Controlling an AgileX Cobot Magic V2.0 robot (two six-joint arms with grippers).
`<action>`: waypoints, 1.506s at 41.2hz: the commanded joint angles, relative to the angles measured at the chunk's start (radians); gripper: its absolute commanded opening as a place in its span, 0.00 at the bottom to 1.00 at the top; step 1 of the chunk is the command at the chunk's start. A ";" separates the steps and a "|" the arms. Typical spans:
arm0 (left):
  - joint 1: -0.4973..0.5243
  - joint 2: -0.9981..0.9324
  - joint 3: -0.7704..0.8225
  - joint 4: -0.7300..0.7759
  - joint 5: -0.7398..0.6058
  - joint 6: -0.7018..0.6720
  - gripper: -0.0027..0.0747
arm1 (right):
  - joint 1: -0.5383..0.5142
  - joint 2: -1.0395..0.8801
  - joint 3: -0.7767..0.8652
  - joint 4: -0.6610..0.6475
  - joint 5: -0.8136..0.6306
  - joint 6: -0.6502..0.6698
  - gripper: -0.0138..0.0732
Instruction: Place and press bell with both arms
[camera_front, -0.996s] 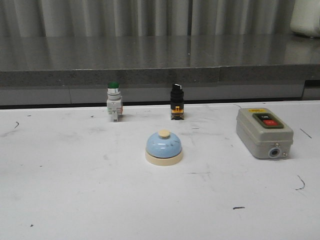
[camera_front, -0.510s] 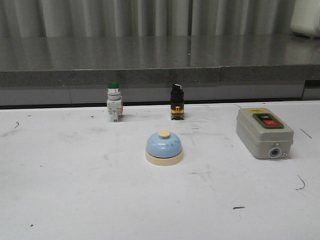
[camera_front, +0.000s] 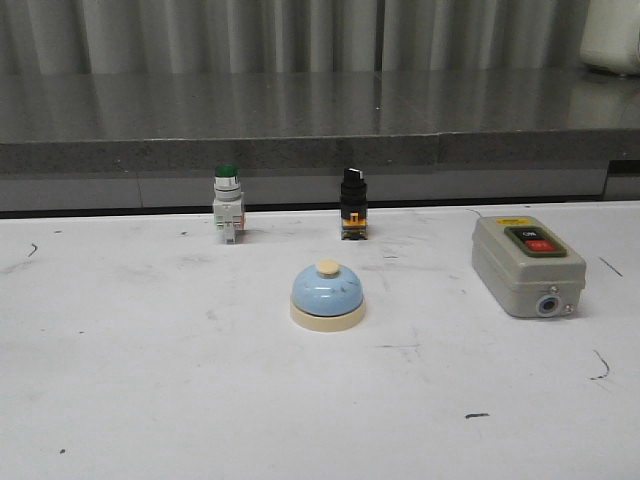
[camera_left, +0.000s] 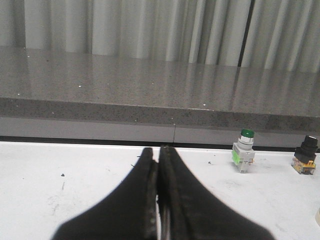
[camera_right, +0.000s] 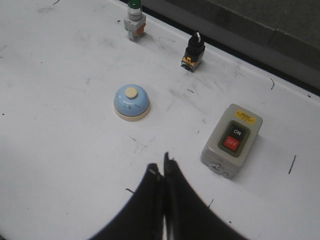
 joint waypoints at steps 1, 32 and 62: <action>0.001 -0.018 0.025 -0.008 -0.067 0.001 0.01 | -0.005 -0.006 -0.023 0.006 -0.066 0.000 0.08; 0.022 -0.018 0.025 0.018 -0.062 0.008 0.01 | -0.005 -0.006 -0.023 0.006 -0.066 0.000 0.08; 0.042 -0.018 0.025 0.018 -0.062 0.008 0.01 | -0.005 -0.006 -0.023 0.006 -0.066 0.000 0.08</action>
